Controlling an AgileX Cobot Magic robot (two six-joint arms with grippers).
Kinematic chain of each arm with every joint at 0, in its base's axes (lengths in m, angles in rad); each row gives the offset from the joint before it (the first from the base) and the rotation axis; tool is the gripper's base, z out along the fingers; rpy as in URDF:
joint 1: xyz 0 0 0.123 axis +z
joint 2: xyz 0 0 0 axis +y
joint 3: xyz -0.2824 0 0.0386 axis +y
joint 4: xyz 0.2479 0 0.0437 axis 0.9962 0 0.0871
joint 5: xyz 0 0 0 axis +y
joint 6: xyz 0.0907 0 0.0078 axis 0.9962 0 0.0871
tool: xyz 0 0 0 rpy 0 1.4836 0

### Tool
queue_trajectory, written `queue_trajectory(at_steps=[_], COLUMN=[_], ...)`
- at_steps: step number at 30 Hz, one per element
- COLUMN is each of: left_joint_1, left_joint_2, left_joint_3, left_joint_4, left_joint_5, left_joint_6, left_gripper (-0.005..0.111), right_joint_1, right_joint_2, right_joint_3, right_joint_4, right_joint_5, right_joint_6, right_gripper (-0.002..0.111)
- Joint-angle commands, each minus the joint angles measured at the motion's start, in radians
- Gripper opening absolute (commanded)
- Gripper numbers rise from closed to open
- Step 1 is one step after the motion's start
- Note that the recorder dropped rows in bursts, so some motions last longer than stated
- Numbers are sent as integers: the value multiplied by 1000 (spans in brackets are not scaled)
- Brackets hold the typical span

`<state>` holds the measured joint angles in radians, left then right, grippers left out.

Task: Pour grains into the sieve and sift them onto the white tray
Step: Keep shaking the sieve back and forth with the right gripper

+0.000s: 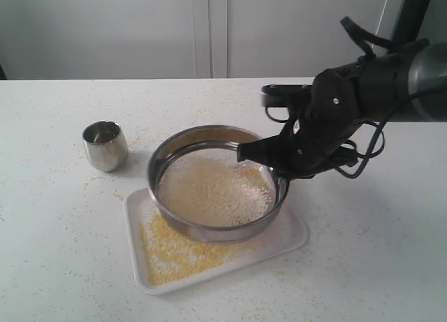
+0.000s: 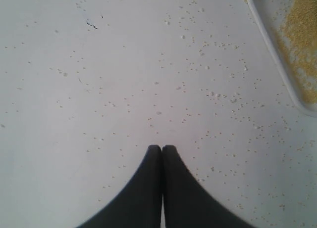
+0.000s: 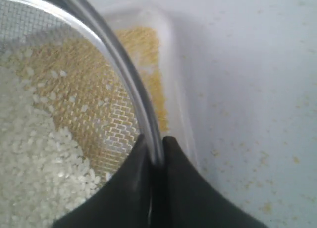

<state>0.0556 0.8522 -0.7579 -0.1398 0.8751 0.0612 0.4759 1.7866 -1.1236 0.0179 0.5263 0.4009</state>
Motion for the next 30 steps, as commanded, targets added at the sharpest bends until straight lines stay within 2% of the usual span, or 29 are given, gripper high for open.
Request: queue_trajectory(at_steps=[1, 4, 7, 9, 10, 13, 15, 18, 20, 23, 25, 27, 30], left_joint_1=[2, 2, 2, 2, 2, 2, 2, 2, 2, 2, 2, 2, 2], left_joint_2=[-9, -9, -9, -9, -9, -9, -9, -9, -9, -9, -9, -9, -9], left_joint_3=[5, 5, 5, 5, 5, 5, 5, 5, 5, 5, 5, 5, 5], left_joint_4=[-8, -8, -8, -8, -8, -8, -8, -8, -8, -8, -8, -8, -8], left_joint_5=[7, 7, 7, 7, 7, 7, 7, 7, 7, 7, 7, 7, 7], left_joint_6=[0, 0, 0, 0, 0, 0, 0, 0, 0, 0, 0, 0, 0], left_gripper=[0, 0, 0, 0, 0, 0, 0, 0, 0, 0, 0, 0, 0], right_joint_1=[25, 57, -1, -36, -37, 14, 33, -19, -36, 16, 59, 56, -3], right_joint_2=[-25, -30, -30, -28, -31, -36, -40, -27, -20, -25, -33, -29, -5], right_joint_3=[-5, -5, -5, -5, -5, -5, -3, -3, -3, -3, -3, -3, -3], right_joint_4=[130, 83, -41, -18, 27, 198, 148, 29, 48, 191, 193, 133, 63], right_joint_5=[65, 59, 20, 15, 32, 86, 53, -10, -5, 38, 31, -8, -45], right_joint_6=[-90, -228, -71, 25, 8, -238, -317, -125, -54, -207, -286, -248, -65], right_gripper=[0, 0, 0, 0, 0, 0, 0, 0, 0, 0, 0, 0, 0])
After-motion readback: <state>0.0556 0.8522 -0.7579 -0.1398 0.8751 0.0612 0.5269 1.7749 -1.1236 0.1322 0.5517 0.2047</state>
